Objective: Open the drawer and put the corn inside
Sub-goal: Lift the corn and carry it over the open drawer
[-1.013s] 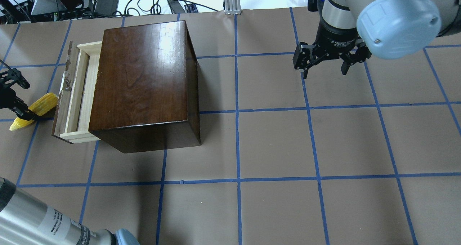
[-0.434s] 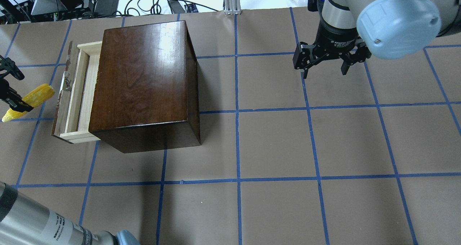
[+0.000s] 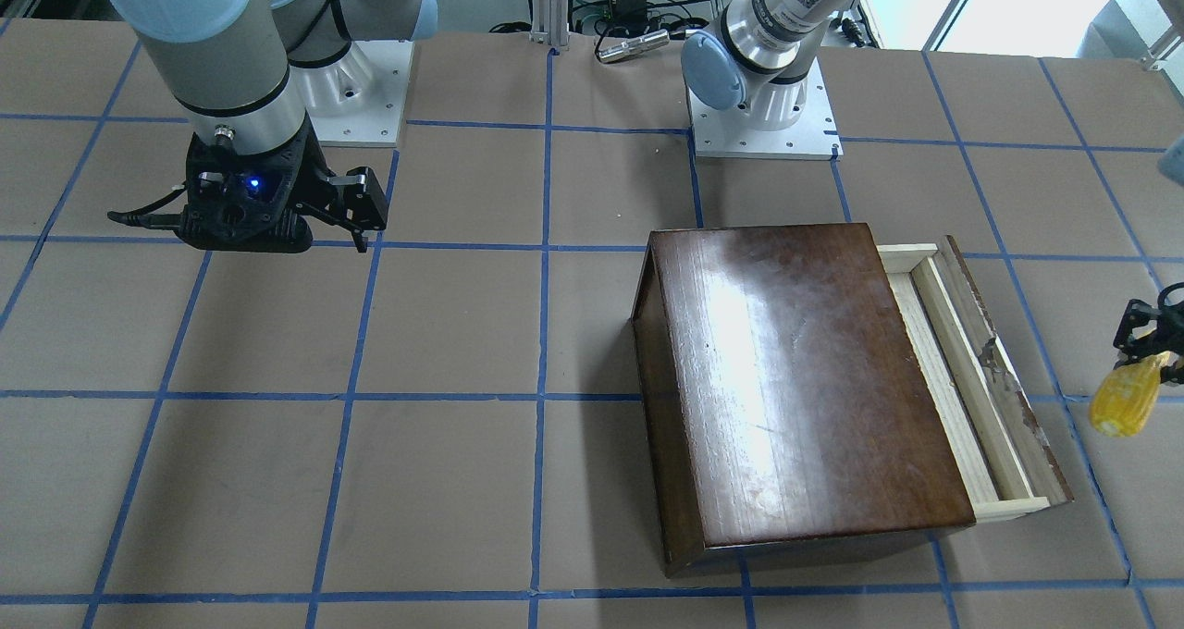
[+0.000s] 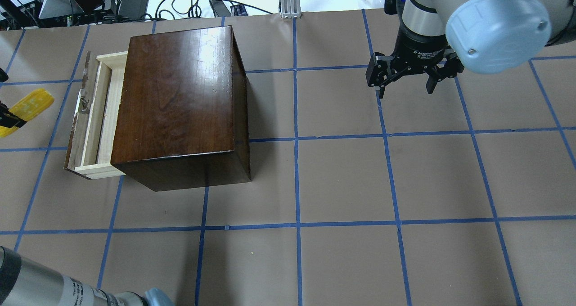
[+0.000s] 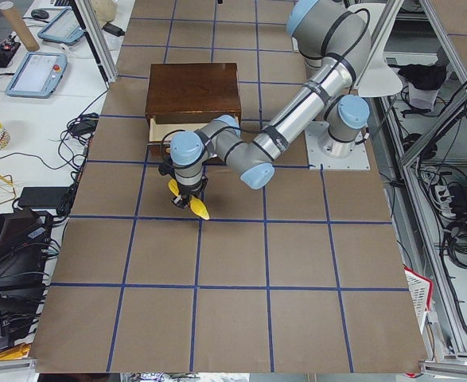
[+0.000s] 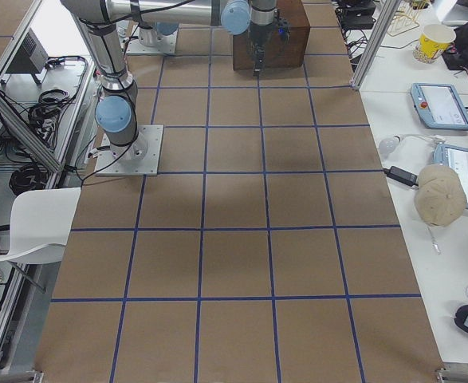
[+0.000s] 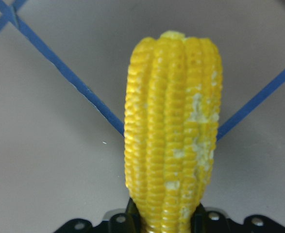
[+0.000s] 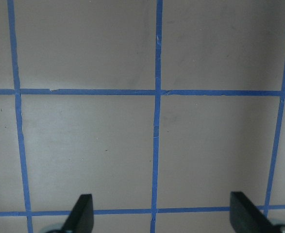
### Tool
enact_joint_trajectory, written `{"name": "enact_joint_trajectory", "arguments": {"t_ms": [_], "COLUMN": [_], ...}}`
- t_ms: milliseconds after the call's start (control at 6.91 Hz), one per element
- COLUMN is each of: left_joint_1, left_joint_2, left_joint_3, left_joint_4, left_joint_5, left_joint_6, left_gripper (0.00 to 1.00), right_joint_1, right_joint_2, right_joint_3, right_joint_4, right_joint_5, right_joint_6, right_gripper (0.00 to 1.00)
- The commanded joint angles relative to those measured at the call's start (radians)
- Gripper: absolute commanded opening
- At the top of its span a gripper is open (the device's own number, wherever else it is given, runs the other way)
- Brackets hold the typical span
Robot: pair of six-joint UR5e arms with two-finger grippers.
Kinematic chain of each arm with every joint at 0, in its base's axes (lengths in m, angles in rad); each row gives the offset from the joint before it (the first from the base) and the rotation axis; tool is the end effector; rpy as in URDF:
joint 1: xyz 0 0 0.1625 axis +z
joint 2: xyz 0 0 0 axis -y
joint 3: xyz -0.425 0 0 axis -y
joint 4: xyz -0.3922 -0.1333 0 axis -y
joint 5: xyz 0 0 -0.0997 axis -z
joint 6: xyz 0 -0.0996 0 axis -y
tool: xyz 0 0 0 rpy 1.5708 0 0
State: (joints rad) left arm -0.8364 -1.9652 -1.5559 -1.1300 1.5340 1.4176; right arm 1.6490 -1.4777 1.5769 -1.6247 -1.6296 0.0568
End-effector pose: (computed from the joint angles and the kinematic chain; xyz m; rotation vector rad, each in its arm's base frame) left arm 0.3227 -0.5618 0.3163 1.0414 2.9237 -0.0954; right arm 0.1681 -0.5133 0.4430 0.0350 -3.0790 -0.0635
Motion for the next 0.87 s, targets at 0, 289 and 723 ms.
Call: {"name": "enact_joint_trajectory", "arguments": {"t_ms": [0, 289, 723], "left_joint_1": [-0.056, -0.139, -0.254], "left_joint_2": [0.106, 0.192, 0.233], "left_joint_3": [0.003, 0.002, -0.042], "left_joint_4": [-0.101, -0.148, -0.155], "left_joint_5": [-0.002, 0.005, 0.014], "left_joint_6": [-0.198, -0.421, -0.822], "left_gripper": [0.00, 0.00, 0.00], "right_joint_1": [0.000, 0.000, 0.000], "right_joint_2": [0.000, 0.000, 0.000], "right_joint_3": [0.000, 0.000, 0.000], "right_joint_4": [-0.001, 0.000, 0.000], "right_joint_5": [0.000, 0.000, -0.001], "right_joint_6": [0.000, 0.000, 0.000], "right_gripper": [1.00, 1.00, 1.00]}}
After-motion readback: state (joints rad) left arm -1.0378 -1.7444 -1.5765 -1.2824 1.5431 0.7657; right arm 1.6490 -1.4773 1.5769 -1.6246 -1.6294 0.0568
